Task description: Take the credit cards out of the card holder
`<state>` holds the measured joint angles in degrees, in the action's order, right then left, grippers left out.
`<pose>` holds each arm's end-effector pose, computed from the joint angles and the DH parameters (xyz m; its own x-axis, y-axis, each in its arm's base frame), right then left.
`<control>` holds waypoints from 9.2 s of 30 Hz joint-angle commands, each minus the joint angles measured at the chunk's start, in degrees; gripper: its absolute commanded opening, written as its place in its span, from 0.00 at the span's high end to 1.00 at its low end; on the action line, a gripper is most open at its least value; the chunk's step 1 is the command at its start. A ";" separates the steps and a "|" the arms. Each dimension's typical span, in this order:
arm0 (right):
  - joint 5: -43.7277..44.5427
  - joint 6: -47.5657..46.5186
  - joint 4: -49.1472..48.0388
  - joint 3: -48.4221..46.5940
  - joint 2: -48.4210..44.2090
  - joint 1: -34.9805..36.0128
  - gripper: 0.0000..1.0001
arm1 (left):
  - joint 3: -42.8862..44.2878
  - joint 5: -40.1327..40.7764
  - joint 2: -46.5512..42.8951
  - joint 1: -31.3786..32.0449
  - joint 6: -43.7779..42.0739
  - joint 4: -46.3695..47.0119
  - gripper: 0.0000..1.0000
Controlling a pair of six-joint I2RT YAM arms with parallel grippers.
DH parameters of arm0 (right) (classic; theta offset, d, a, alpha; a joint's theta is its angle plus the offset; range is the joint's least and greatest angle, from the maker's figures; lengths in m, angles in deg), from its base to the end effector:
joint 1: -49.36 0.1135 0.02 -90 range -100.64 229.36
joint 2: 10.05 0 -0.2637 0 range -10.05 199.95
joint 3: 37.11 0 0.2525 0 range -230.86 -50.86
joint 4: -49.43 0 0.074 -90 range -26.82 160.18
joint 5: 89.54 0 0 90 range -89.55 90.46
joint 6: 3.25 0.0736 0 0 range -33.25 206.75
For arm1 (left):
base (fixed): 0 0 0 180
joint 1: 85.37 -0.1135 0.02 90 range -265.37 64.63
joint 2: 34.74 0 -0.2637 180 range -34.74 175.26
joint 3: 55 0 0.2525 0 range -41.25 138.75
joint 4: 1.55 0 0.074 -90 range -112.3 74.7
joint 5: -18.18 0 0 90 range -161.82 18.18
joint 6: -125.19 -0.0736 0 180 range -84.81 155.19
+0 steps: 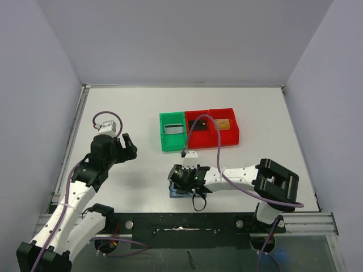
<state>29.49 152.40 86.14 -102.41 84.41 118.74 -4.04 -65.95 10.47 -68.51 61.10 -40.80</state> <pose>0.1453 0.2846 0.1271 -0.8144 0.0975 -0.5720 -0.0158 0.9817 0.1898 0.2014 -0.0532 0.2447 -0.5655 -0.2828 -0.7747 -0.0447 0.9485 -0.3136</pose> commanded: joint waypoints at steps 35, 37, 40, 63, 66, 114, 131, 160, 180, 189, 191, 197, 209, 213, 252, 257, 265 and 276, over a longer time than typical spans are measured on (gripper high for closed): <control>-24.39 -1.37 -32.40 21.51 -6.91 -14.07 0.98 | -23.86 -15.00 -6.21 17.87 32.75 35.34 0.41; -21.98 -4.72 -26.53 18.22 -8.28 -13.11 0.87 | -23.76 -11.96 -6.62 19.79 32.76 33.84 0.41; -21.23 -10.51 -20.61 11.52 -8.10 -11.76 0.65 | -22.95 -8.72 -8.13 20.05 33.05 28.35 0.41; -11.79 -12.05 -2.68 -5.68 8.19 -4.50 0.42 | -19.28 -2.63 -19.55 19.96 31.86 14.68 0.40; -14.44 -10.81 -7.90 -1.39 5.78 -5.83 0.48 | -19.49 -5.20 -17.42 19.91 31.26 16.84 0.40; -3.38 -11.69 7.12 -13.28 13.88 -4.43 0.28 | -20.32 -1.25 -21.26 19.92 33.19 12.15 0.44; -19.71 -11.58 -13.17 -0.75 6.79 -10.30 0.58 | -21.19 -6.32 -19.01 20.01 30.17 17.77 0.46; -28.88 -8.53 -23.48 5.85 5.71 -14.79 0.60 | -35.15 -19.85 1.80 20.15 35.36 55.92 0.64; -29.92 -8.52 -23.55 5.14 5.32 -14.74 0.60 | -35.71 -20.29 17.53 21.43 35.69 68.38 0.67; -26.90 -11.09 -18.27 2.17 4.33 -14.27 0.50 | -34.56 -16.26 11.57 21.77 35.92 57.82 0.74; -24.98 -12.24 -15.73 0.22 4.04 -13.36 0.47 | -33.28 -11.55 5.72 21.74 35.56 47.36 0.74; -19.22 -16.15 -7.31 -7.34 6.52 -9.75 0.34 | -30.55 2.01 -13.70 21.72 38.10 21.68 0.73; -11.26 -15.54 3.10 -16.00 13.11 -6.17 0.23 | -29.13 6.90 -23.14 21.71 40.10 10.63 0.73; -8.96 -13.39 7.14 -18.22 15.93 -5.97 0.28 | -29.83 6.14 -20.80 21.69 40.09 14.25 0.73; -31.86 -13.35 -23.18 2.11 7.08 -13.53 0.50 | -36.45 -18.06 4.34 21.94 35.99 59.81 0.65; -32.28 -13.44 -23.98 2.51 6.25 -13.54 0.49 | -37.23 -17.59 7.18 22.02 36.33 61.22 0.64; -32.83 -13.35 -23.67 2.33 5.72 -13.58 0.49 | -36.39 -19.72 12.95 21.99 35.48 65.17 0.61; -36.90 -13.53 -25.65 3.38 1.90 -14.62 0.42 | -33.24 -24.92 21.34 22.00 34.36 73.36 0.68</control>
<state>-3.69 139.24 59.32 -100.46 88.65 104.66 -39.41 -88.46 30.80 -46.78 96.23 24.09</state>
